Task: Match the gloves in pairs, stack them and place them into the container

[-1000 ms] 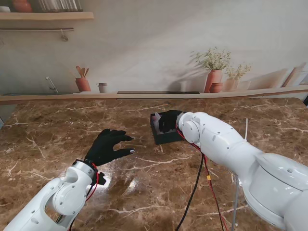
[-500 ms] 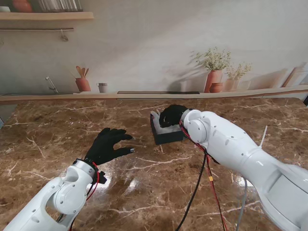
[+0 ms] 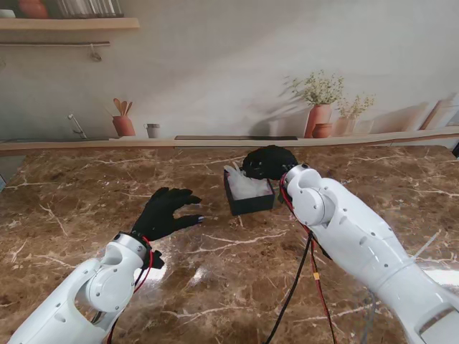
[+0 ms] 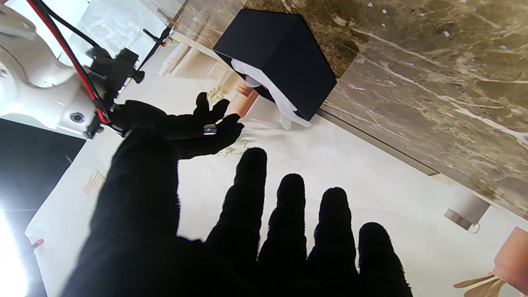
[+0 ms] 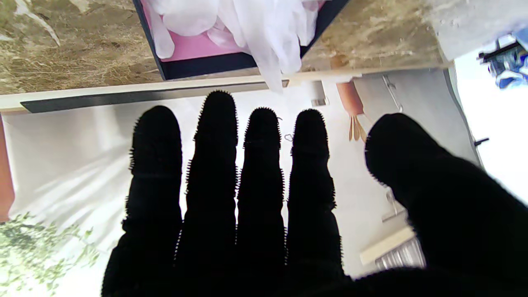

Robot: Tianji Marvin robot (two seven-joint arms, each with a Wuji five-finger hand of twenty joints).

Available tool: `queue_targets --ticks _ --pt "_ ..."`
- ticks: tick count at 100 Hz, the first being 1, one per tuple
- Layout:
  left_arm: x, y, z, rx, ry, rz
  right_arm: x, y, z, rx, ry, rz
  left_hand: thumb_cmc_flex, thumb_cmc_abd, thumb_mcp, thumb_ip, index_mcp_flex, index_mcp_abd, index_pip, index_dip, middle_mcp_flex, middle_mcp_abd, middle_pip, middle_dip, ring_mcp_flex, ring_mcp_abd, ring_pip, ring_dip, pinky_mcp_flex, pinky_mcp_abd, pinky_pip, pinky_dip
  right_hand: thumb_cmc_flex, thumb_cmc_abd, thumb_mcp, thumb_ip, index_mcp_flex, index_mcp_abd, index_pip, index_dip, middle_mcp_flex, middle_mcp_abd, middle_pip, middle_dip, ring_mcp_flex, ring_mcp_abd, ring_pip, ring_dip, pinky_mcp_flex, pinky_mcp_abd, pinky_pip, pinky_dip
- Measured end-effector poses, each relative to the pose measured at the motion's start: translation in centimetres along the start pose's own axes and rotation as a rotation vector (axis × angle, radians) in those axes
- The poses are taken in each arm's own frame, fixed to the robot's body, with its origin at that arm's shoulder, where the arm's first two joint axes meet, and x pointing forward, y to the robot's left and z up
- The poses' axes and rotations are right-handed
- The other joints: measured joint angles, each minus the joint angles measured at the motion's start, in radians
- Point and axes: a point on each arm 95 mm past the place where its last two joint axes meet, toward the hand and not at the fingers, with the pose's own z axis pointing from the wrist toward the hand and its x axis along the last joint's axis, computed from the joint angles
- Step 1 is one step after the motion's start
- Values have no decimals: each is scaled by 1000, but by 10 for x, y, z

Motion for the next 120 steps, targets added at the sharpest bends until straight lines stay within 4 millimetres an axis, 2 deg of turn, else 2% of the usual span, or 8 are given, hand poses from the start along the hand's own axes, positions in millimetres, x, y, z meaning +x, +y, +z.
queue_targets --ticks 41,51,59,68,75,84,99,120 --pt "2 4 19 20 14 -55 -22 -19 -49 -163 -39 103 -22 19 0 1 -35 2 -45 -29 -11 -17 -9 0 0 0 0 0 11 -2 78 0 -23 -2 -76 0 -49 3 -62 11 -73 0 -29 0 -110 1 -72 0 -141 3 -154 -11" --pt "3 5 24 26 20 -77 -26 -24 -60 -228 -35 128 -23 19 0 1 -26 4 -52 -40 -11 -22 -9 0 0 0 0 0 14 -12 131 -42 -36 2 -131 0 -67 12 -60 11 -95 0 -31 0 -125 1 -75 -11 -154 2 -176 -11" --pt "4 4 26 30 23 -89 -29 -27 -69 -277 -23 151 -34 38 0 1 -68 10 -65 -51 -29 -22 -12 0 0 0 0 0 16 -24 161 -76 -36 12 -140 0 -74 12 -61 11 -109 0 -34 0 -125 0 -84 -15 -156 -4 -198 -12" --pt "8 4 27 30 34 -97 -32 -34 -77 -305 -19 186 -38 38 0 1 -70 10 -76 -51 -38 -24 -12 0 0 0 0 0 24 -32 176 -88 -72 41 -187 21 -90 17 -82 12 -128 0 -40 -12 -160 -2 -97 -24 -170 -11 -224 -24" --pt "12 4 30 32 51 -103 -34 -41 -82 -311 -15 233 -86 50 -20 1 -79 10 -87 -56 -38 -25 -12 -1 0 0 0 0 26 -36 187 -96 -112 76 -234 42 -136 29 -112 9 -169 0 -55 -25 -205 -5 -116 -42 -202 -22 -255 -38" --pt "16 4 33 35 76 -119 -36 -50 -91 -310 -8 273 -97 50 -21 1 -104 10 -91 -63 -60 -28 -15 -2 0 0 0 0 27 -41 266 -147 -151 111 -265 44 -193 47 -164 1 -237 1 -83 -50 -276 -11 -152 -76 -258 -40 -346 -87" --pt "19 3 35 38 102 -130 -39 -64 -105 -261 15 374 -154 91 -22 2 -116 10 -101 -76 -74 -33 -22 -3 0 -2 0 -12 27 -42 335 -151 -239 177 -289 63 -272 81 -234 -33 -356 2 -127 -98 -410 -12 -206 -117 -363 -64 -479 -163" --pt "19 5 35 20 123 -162 -37 -76 -116 -204 64 412 -216 124 -21 3 -141 11 -125 -89 -100 -40 -36 -15 -50 -38 0 -42 26 -57 325 -200 -314 296 -334 64 -377 143 -301 -70 -480 16 -162 -149 -537 -23 -248 -167 -454 -98 -573 -204"
